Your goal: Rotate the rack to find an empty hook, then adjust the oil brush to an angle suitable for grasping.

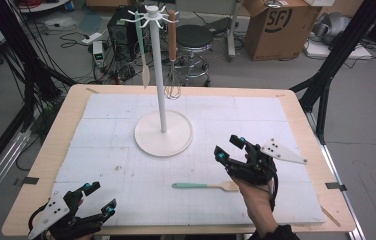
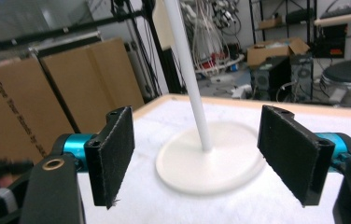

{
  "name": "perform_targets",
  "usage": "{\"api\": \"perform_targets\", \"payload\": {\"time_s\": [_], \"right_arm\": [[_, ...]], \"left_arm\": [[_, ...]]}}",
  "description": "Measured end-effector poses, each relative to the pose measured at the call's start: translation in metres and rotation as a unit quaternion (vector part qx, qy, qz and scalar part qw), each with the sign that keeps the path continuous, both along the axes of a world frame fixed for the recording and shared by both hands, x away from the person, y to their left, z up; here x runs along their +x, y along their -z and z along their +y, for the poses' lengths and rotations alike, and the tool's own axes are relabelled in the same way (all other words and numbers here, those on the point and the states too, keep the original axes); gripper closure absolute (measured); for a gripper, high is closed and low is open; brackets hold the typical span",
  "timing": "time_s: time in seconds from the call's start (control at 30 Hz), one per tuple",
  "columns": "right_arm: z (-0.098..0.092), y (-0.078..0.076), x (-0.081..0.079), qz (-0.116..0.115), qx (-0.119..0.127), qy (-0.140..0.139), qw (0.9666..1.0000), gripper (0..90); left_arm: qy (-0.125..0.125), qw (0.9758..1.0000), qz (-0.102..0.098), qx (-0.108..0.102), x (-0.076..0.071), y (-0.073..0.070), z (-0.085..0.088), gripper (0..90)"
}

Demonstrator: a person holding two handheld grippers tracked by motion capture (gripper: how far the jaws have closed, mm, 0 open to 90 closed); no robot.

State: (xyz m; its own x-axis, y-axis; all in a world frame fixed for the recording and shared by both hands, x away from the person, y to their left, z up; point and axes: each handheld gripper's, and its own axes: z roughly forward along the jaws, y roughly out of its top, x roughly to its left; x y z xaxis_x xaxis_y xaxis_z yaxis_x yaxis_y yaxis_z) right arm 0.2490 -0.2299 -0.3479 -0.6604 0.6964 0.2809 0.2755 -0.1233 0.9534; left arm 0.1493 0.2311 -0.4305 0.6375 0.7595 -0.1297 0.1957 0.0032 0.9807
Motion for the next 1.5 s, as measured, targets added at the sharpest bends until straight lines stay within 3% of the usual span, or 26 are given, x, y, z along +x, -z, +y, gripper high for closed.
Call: {"api": "perform_targets", "payload": {"time_s": [0.2, 0.57, 0.83, 1.23, 1.4, 1.5], "right_arm": [[-0.016, 0.017, -0.015, 0.009, -0.013, 0.008, 0.9998, 26.6], [-0.022, 0.048, -0.032, 0.028, -0.038, 0.004, 0.9989, 26.4], [-0.029, 0.063, -0.041, 0.027, -0.049, 0.004, 0.9984, 26.4], [-0.032, 0.063, -0.042, 0.028, -0.025, 0.007, 0.9993, 26.4], [-0.019, 0.059, -0.034, 0.038, -0.028, -0.024, 0.9986, 25.3], [-0.008, 0.058, -0.028, 0.048, -0.033, -0.042, 0.9975, 31.3]], "left_arm": [[-0.002, 1.0, -0.001, -0.001, -0.001, -0.001, 0.0, 23.9], [-0.004, 1.0, -0.002, 0.002, -0.002, 0.0, 0.001, 23.9], [-0.012, 0.9999, -0.002, 0.004, -0.006, 0.001, 0.005, 23.9], [-0.008, 0.9999, 0.004, 0.01, 0.0, 0.003, 0.0, 23.9], [-0.007, 0.9999, 0.003, 0.009, 0.0, 0.003, -0.001, 23.9], [-0.006, 0.9999, 0.003, 0.011, 0.0, 0.002, -0.002, 23.9]]}}
